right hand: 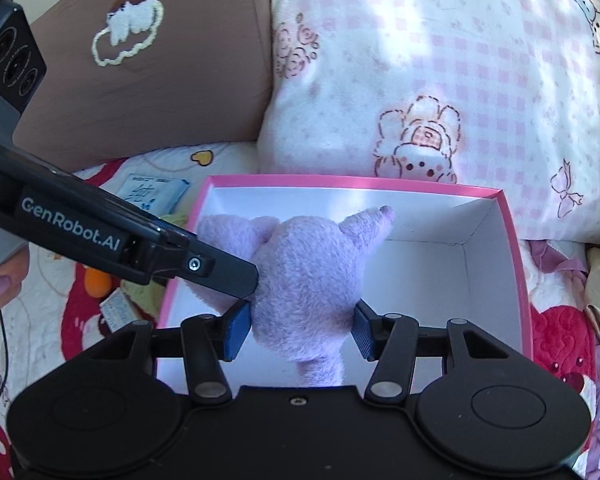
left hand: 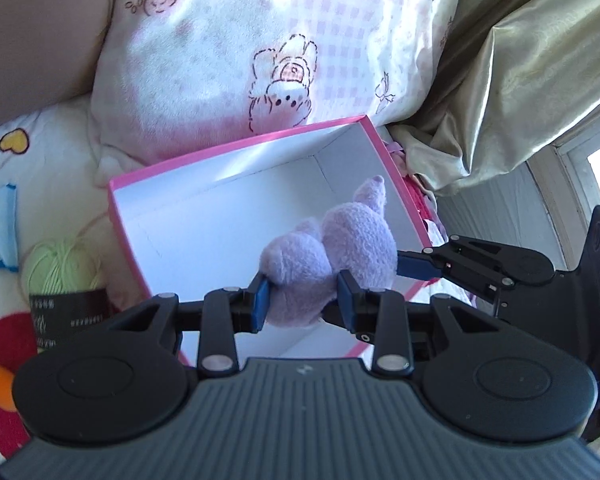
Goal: Organize objects
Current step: 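Carry the plush toy with the right tool over the pink box, then open the right tool to drop the plush toy into the box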
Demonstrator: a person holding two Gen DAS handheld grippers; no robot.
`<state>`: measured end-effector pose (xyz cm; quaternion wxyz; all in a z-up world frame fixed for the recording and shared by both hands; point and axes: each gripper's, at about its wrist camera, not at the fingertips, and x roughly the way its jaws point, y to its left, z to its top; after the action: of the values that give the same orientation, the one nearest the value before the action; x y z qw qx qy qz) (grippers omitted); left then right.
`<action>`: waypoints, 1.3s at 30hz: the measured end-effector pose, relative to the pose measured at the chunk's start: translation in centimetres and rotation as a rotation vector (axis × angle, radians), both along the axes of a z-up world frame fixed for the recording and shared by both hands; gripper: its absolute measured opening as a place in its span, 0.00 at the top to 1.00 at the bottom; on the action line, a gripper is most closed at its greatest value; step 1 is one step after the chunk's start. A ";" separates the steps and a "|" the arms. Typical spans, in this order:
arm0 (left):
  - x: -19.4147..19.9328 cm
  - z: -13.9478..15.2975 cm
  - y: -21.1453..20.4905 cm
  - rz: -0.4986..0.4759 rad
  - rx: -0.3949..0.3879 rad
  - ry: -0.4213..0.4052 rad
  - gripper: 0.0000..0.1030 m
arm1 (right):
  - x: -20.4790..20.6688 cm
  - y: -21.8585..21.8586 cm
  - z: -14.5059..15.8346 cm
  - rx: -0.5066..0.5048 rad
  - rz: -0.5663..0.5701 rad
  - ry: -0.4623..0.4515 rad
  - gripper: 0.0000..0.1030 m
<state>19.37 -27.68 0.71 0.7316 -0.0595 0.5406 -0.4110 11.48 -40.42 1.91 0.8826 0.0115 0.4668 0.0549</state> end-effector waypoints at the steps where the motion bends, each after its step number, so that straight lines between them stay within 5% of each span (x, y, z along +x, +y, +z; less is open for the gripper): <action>1: 0.3 -0.2 -0.6 -0.001 0.005 -0.001 0.68 | 0.4 -0.3 -0.2 -0.008 0.000 0.002 0.44; 19: 3.0 -6.5 -8.4 0.020 0.072 0.010 0.68 | 5.0 -5.0 -6.3 -0.093 -0.044 0.104 0.44; 39: 3.6 -8.9 -9.4 0.065 0.080 0.007 0.68 | 7.0 -5.2 -8.4 -0.237 -0.085 0.183 0.41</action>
<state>22.95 -37.07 -8.21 0.7444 -0.0492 0.5570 -0.3650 18.53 -45.61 -6.46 0.8331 -0.0683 0.5476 -0.0393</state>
